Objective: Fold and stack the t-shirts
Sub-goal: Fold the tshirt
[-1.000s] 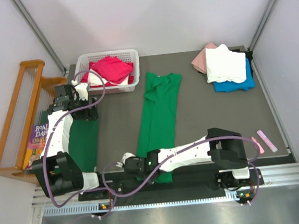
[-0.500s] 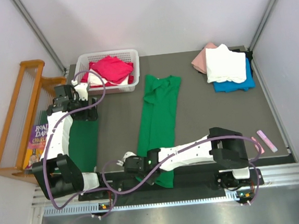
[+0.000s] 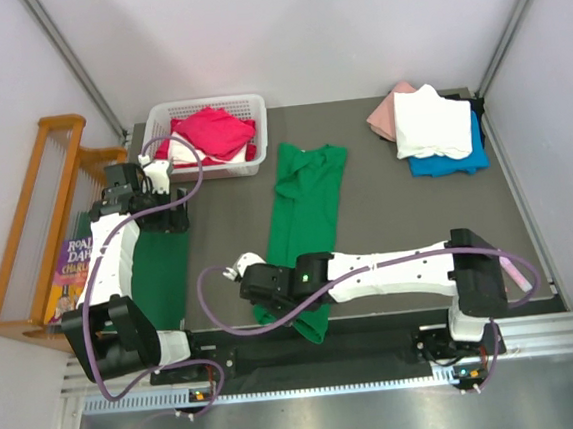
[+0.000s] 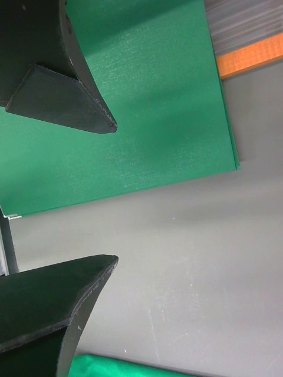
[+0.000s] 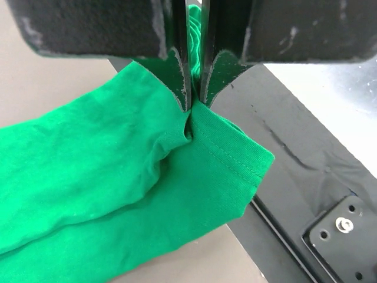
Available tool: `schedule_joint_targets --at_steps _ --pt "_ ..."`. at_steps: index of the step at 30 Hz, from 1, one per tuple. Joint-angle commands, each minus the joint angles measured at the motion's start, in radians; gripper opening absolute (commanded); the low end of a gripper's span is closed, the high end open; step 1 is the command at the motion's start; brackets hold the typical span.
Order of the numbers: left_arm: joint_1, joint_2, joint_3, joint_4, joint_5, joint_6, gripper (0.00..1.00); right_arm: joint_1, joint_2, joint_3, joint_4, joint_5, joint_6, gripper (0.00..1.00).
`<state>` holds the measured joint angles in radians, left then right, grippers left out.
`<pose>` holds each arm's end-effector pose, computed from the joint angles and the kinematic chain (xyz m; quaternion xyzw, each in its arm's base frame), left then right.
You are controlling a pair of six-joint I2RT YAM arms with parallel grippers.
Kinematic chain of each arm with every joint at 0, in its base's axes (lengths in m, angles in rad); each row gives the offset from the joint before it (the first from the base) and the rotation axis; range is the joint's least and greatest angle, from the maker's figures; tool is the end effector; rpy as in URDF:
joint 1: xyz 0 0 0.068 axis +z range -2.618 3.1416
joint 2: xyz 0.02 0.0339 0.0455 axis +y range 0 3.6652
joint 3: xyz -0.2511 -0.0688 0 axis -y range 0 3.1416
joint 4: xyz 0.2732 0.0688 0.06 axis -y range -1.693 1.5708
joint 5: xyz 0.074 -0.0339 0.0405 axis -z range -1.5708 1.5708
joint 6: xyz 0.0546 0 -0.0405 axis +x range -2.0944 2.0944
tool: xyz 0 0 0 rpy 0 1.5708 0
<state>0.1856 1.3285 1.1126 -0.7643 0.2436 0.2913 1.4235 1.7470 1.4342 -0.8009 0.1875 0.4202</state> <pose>0.3073 0.0443 0.2519 0.0855 0.9464 -0.0447 0.3081 0.0686 0.3929 0.2192 -0.4477 0.8604 0.1246 0.2090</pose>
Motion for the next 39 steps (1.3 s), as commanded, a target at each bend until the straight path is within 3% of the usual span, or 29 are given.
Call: schedule_joint_targets --at_steps 1,15,25,39 --pt "0.005 -0.017 0.007 -0.001 0.036 0.016 0.88 -0.006 -0.05 0.028 -0.014 0.032 -0.004 0.0" --pt "0.005 -0.015 0.004 -0.007 0.025 0.032 0.88 -0.234 -0.096 0.037 0.02 -0.008 -0.13 0.0" --pt "0.006 -0.02 -0.023 0.002 0.0 0.049 0.88 -0.44 0.011 0.098 0.066 -0.071 -0.241 0.0" --pt "0.006 -0.008 -0.05 0.013 0.005 0.055 0.88 -0.577 0.14 0.134 0.135 -0.112 -0.284 0.0"
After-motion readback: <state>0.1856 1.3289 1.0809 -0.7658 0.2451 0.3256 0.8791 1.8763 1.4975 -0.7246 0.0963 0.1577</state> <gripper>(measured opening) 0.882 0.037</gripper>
